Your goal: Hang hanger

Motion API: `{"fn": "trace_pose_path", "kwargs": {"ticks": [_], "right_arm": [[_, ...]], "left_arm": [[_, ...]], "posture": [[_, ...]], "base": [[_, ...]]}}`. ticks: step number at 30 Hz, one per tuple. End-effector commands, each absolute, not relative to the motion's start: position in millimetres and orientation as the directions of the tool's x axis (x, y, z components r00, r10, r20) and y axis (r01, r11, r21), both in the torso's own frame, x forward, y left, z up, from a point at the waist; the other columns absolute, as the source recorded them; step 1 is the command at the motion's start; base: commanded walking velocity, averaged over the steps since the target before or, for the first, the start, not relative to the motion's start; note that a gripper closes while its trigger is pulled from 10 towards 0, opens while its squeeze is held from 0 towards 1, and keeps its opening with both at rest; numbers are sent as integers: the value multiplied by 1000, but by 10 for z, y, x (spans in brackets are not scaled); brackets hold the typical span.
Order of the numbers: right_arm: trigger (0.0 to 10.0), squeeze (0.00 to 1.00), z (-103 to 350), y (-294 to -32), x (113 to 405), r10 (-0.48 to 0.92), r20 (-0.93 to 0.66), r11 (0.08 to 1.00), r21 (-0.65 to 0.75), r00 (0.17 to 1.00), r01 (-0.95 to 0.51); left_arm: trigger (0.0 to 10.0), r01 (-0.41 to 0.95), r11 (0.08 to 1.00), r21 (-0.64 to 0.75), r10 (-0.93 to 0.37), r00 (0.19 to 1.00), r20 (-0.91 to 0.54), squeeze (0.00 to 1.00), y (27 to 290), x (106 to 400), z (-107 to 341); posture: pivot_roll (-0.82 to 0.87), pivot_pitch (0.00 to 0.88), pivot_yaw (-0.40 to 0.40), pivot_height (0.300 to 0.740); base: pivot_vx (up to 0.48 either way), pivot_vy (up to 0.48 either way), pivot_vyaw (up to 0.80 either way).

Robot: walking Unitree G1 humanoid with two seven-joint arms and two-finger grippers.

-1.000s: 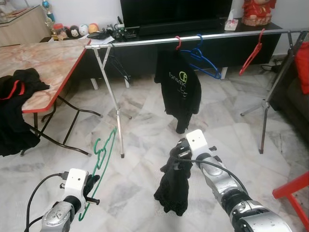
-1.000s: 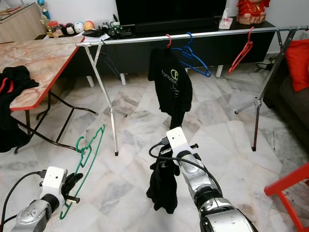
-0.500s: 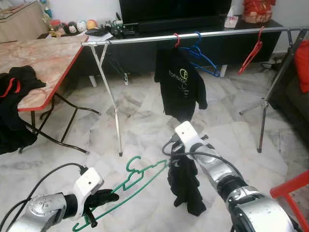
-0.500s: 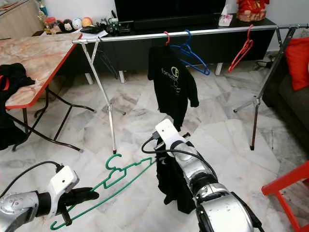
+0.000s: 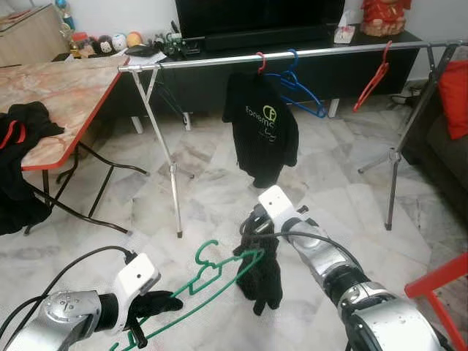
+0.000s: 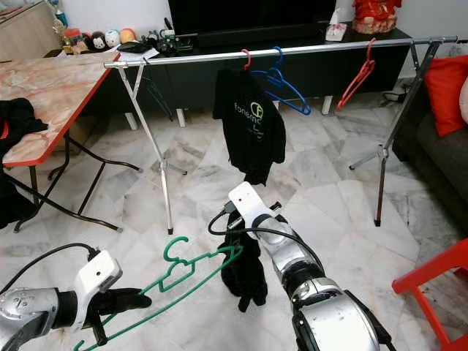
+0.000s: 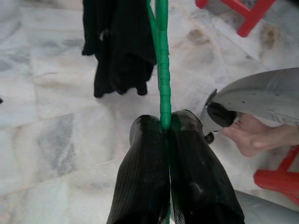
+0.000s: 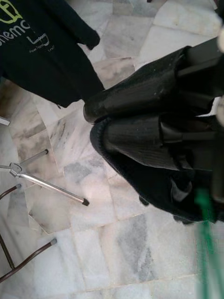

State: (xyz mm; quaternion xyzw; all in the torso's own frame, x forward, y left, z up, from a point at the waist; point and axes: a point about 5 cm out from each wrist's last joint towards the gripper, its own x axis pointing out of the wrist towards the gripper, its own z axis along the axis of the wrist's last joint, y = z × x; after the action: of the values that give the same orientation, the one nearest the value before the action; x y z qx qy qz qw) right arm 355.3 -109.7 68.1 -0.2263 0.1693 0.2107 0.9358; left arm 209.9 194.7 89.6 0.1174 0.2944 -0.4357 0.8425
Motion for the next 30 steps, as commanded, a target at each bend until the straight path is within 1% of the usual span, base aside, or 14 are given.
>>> {"fn": "trace_pose_path", "kwargs": {"ticks": [1, 2, 4, 8, 9, 12, 30], "right_arm": [[10000, 0, 810, -1020, 3621, 342, -378, 802, -359, 860, -477], [10000, 0, 815, -1016, 3623, 344, -377, 803, -356, 860, -477], [10000, 0, 841, -1004, 3632, 354, -367, 805, -349, 860, -480], [10000, 0, 843, -1008, 3630, 358, -366, 803, -348, 859, -483], [10000, 0, 829, -1024, 3622, 356, -371, 802, -351, 858, -484], [10000, 0, 813, -1042, 3614, 351, -378, 803, -350, 857, -483], [10000, 0, 813, -1042, 3614, 351, -378, 803, -350, 857, -483]], "left_arm": [[10000, 781, 625, -25, -631, 486, -604, 0, 2006, 2162, 901], [10000, 774, 632, -22, -627, 495, -602, 0, 2010, 2176, 896], [10000, 740, 673, -9, -605, 542, -583, 0, 2023, 2247, 876], [10000, 729, 685, 9, -590, 562, -580, 0, 2029, 2279, 872], [10000, 714, 699, 30, -578, 589, -565, 0, 2035, 2318, 885], [10000, 700, 714, 31, -573, 608, -550, 0, 2037, 2352, 892], [10000, 700, 714, 31, -573, 608, -550, 0, 2037, 2352, 892]], "posture": [[-30, 0, 88, 740], [-30, 0, 88, 740], [-37, 0, 90, 740], [-37, 0, 90, 740], [-35, 0, 88, 740], [-33, 0, 86, 740], [-33, 0, 86, 740]], "base": [[0, 0, 0], [0, 0, 0], [0, 0, 0], [0, 0, 0], [0, 0, 0], [0, 0, 0], [0, 0, 0]]}}
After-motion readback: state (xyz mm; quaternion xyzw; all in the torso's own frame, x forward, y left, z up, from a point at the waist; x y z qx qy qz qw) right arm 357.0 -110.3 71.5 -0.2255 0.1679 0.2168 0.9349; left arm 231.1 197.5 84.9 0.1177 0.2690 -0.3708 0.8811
